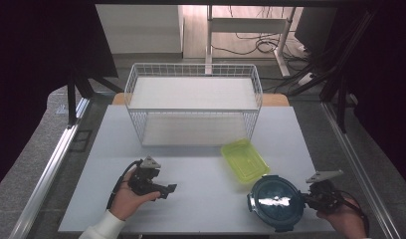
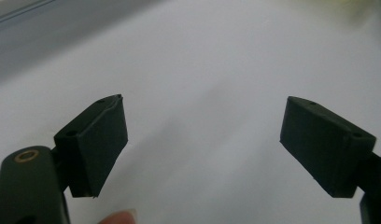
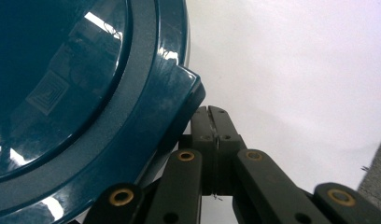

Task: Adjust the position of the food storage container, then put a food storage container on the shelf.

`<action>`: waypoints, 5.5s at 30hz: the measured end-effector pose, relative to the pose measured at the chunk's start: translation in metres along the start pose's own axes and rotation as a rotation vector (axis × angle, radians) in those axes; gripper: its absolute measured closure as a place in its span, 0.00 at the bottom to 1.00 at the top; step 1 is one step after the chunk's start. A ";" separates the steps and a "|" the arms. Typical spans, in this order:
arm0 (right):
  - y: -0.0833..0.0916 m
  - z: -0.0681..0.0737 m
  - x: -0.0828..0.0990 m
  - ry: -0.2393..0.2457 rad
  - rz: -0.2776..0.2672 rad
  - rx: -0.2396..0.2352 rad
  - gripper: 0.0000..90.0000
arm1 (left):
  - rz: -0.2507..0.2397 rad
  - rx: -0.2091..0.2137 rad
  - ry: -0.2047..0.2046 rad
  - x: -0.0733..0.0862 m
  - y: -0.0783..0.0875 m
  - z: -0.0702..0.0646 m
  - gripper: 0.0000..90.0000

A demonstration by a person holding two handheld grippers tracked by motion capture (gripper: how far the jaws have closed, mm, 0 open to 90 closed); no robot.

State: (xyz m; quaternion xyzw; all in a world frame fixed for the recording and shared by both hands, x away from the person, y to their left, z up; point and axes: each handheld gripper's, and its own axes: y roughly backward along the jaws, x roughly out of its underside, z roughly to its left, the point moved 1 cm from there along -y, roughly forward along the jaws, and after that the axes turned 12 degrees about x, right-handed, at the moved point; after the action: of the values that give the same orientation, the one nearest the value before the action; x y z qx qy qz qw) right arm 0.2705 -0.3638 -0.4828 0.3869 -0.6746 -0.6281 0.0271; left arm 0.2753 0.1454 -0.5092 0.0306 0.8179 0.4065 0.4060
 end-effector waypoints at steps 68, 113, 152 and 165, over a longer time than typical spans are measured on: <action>0.024 -0.001 0.005 -0.366 -0.255 -0.194 0.20 | -0.136 0.255 0.163 -0.044 -0.071 -0.101 0.06; -0.004 0.007 0.024 -0.645 -0.046 -0.547 0.32 | -0.062 0.597 0.454 -0.058 -0.143 -0.142 0.43; 0.049 0.025 -0.026 -0.571 -0.207 -0.473 0.39 | -0.215 0.528 0.348 -0.084 -0.072 -0.132 0.52; 0.031 0.040 -0.105 -0.481 -0.253 -0.516 0.39 | -0.272 0.463 0.358 -0.097 -0.028 -0.079 0.52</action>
State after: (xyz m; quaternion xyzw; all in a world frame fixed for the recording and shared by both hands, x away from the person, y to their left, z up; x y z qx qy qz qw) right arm 0.3078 -0.2746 -0.4171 0.2887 -0.4280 -0.8489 -0.1132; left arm 0.2933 0.0392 -0.4391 -0.0595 0.9437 0.1508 0.2883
